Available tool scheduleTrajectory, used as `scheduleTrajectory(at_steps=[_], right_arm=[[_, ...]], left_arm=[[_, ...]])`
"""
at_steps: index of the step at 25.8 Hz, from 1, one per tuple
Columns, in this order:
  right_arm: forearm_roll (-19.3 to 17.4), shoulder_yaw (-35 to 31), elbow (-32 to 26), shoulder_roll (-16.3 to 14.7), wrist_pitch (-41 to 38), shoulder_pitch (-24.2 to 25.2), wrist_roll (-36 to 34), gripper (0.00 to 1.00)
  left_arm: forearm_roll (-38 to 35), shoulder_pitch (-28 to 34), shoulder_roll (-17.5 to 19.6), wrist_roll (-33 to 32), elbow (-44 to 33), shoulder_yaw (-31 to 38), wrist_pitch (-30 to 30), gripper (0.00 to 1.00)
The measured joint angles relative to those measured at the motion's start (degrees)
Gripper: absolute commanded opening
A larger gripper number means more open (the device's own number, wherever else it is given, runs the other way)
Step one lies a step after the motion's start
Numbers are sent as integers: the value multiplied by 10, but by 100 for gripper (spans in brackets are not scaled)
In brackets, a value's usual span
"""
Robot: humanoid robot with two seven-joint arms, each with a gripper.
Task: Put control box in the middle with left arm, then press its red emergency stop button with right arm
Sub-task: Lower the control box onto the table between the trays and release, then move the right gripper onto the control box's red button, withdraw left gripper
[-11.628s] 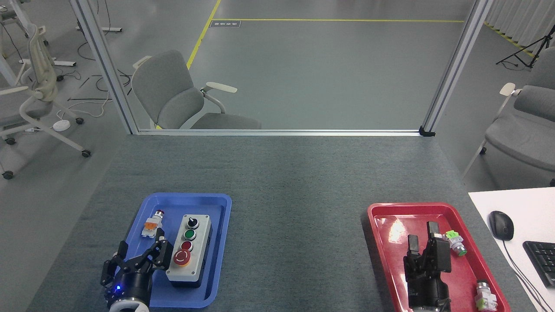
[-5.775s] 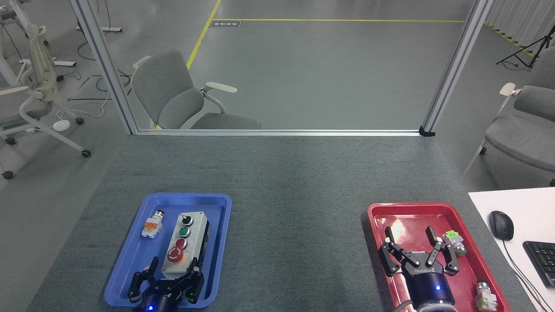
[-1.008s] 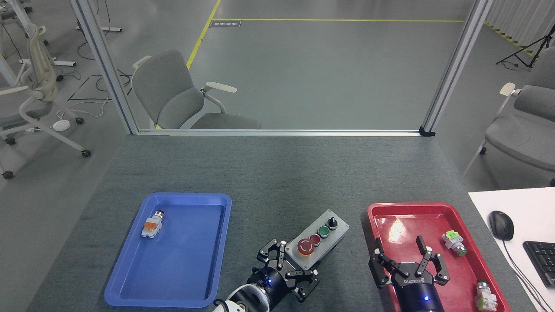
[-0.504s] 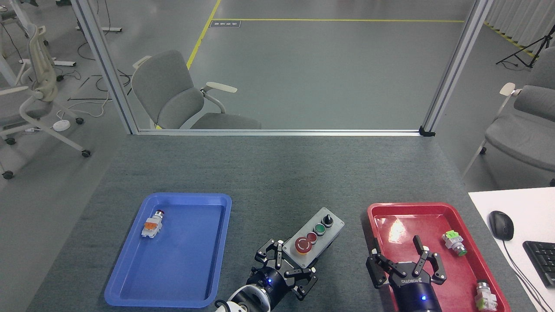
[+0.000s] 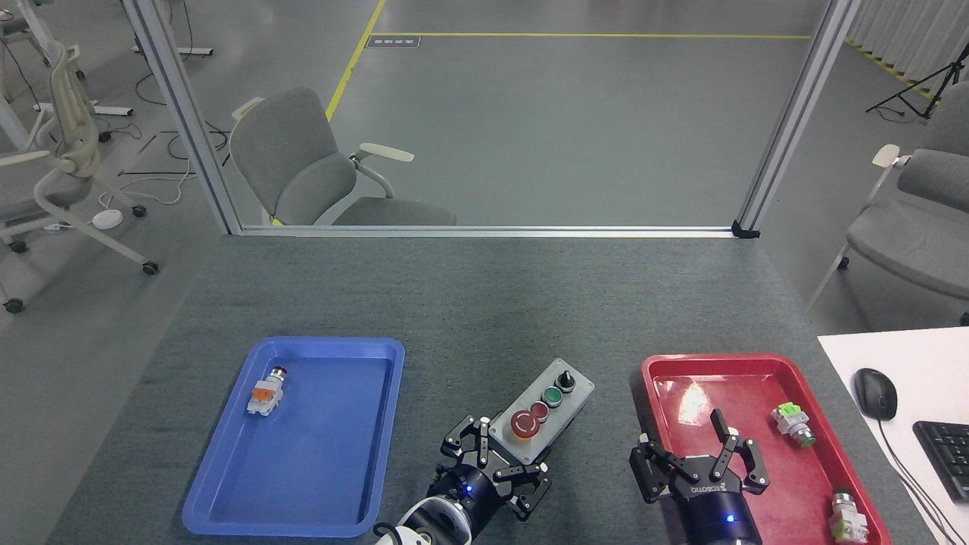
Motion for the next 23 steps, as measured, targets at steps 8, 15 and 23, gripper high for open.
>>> scheduleTrajectory(at_steps=[8,15,23], right_arm=[[1,2,0,4,-4,-1,1,96],[1,17,1,8,-7,-5,1,87],[2,52,1,14,-18,-6,2,32]], left_arm=[[4,1,1,1,7,3,1,98],[5,18,8,-4,-14,4,-6,99],[10,62,53,-7,-94,7,-29,99]])
